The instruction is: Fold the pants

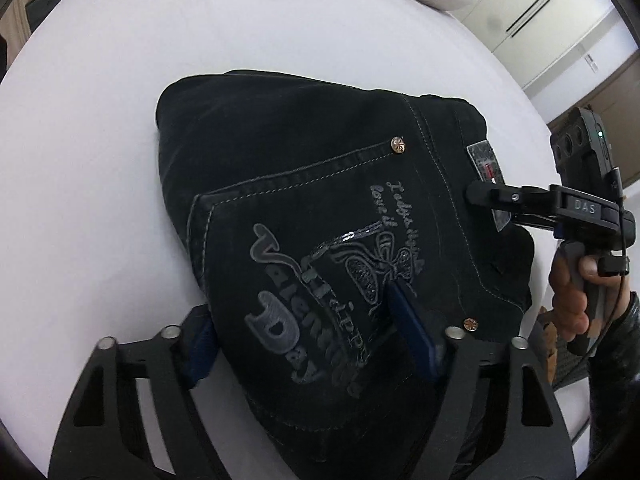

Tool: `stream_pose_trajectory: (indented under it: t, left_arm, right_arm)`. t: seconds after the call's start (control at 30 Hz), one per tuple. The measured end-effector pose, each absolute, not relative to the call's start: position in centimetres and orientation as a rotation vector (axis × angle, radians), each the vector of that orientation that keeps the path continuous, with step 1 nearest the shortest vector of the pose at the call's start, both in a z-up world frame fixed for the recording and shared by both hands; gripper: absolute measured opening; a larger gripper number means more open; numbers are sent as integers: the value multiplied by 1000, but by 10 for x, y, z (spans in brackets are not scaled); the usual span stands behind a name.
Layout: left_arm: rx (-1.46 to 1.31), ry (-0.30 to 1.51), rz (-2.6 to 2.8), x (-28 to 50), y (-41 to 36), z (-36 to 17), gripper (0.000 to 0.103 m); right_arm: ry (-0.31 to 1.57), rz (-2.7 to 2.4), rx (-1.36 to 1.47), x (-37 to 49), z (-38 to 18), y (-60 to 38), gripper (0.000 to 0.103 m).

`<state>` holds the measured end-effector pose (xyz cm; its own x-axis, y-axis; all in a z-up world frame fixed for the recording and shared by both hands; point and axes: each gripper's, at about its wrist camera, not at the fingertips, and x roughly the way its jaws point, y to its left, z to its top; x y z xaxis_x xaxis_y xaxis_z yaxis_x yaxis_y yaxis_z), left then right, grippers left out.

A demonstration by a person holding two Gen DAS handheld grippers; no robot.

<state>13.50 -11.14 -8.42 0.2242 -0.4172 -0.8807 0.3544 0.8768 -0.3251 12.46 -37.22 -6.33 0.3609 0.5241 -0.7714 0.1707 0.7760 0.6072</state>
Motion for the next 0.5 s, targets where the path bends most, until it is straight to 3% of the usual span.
stream_pose_trajectory:
  t: [0.3,0.5]
  left_arm:
    - [-32,1221,-530,133,-120,-81,59]
    - [-41,1203,-543,134,-113,-70,39]
  right_arm:
    - [1196,190,611,117,-55,-361,31]
    - [1173,144,454,111,-31,-339,22]
